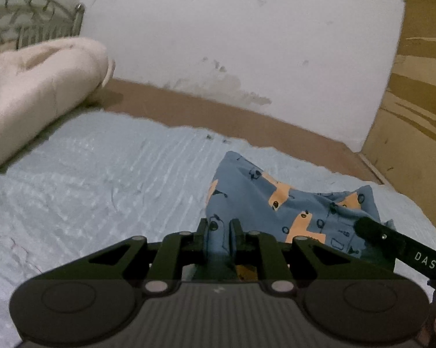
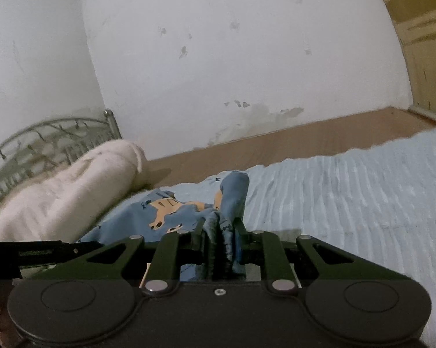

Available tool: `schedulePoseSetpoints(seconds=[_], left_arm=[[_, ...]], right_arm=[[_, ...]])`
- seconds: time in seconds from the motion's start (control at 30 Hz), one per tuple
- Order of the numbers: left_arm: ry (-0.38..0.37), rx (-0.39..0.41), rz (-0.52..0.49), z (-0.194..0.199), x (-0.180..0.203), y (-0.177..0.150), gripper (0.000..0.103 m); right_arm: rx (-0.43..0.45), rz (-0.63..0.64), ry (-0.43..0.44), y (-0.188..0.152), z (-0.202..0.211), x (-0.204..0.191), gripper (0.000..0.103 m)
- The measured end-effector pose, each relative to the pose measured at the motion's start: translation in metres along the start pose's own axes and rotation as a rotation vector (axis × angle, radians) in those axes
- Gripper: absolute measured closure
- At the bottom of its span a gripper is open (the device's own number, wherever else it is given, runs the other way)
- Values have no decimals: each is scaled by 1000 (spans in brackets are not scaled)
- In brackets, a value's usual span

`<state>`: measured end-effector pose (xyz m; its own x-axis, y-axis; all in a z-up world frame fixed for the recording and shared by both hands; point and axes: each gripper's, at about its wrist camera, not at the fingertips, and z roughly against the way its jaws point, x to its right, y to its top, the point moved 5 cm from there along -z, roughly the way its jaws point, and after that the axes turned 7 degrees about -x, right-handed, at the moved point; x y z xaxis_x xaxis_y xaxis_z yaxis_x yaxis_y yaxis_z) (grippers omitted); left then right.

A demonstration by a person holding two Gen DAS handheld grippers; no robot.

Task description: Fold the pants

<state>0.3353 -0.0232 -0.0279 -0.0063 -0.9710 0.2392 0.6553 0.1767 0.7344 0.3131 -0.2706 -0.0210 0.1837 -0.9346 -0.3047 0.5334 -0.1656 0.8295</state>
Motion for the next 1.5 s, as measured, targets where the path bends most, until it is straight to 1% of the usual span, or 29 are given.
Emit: schedulePoseSetpoints(seconds=[0.1,0.2,0.3,0.37,0.4,0.43,0.47,0.5,0.53,0.57,0.6,0.63,0.67,0.7,0.73,0.77,0.83,0.97,1.13,1.33,1.5], left_arm=[[22,-41,15,-17,-4,-6,88],[38,-84,16,-28,-9,-13,88],[66,-89,2,-29,-14,-14,87],[73,-97,-2,-27,-16,-13,83],[71,-99,0,-25,-16,-12,72],[70,-96,0,-23,-17,-11,63],[76,-90,-4,-19,-16,-10,58],[82,-84,-9,-14,-15,-9,47],[86,-78,-15,-9,-14,-9,38],[87,-74,-20,-3,-13,-9,35],[84,-71,-25,1,-12,-7,27],[79,-66,-31,7,-11,-6,18],[75,-56,-40,14,-9,-6,15],[77,-40,-50,22,-8,-5,9],[81,-25,-60,30,-6,-5,3],[84,-6,-73,39,-5,-6,1],[81,20,-96,56,-3,-9,1],[79,55,-135,94,-1,-24,1],[81,85,-154,137,-4,-51,1],[88,92,-164,172,-9,-88,1],[87,81,-171,185,-13,-114,1]], right_arm=[[-32,17,-29,1,-20,-1,84],[-78,28,-47,-6,-36,1,84],[-115,27,-62,-16,-43,3,83],[-126,20,-75,-21,-44,4,80],[-126,17,-82,-22,-44,4,77],[-125,13,-94,-22,-43,7,71],[-124,9,-104,-22,-41,8,66],[-121,3,-110,-22,-39,10,62],[-117,-3,-109,-22,-36,12,52],[-113,-5,-113,-22,-32,12,42],[-108,-6,-118,-22,-29,12,37],[-101,-4,-121,-22,-24,12,28],[-89,-1,-120,-22,-18,10,20],[-77,3,-118,-21,-12,8,17],[-64,9,-116,-20,-5,5,12],[-48,15,-116,-20,4,2,6],[-17,23,-112,-19,21,-3,1],[29,40,-95,-21,59,-18,1],[60,61,-72,-36,106,-35,1],[50,71,-60,-71,155,-52,1],[28,84,-74,-101,183,-59,1]])
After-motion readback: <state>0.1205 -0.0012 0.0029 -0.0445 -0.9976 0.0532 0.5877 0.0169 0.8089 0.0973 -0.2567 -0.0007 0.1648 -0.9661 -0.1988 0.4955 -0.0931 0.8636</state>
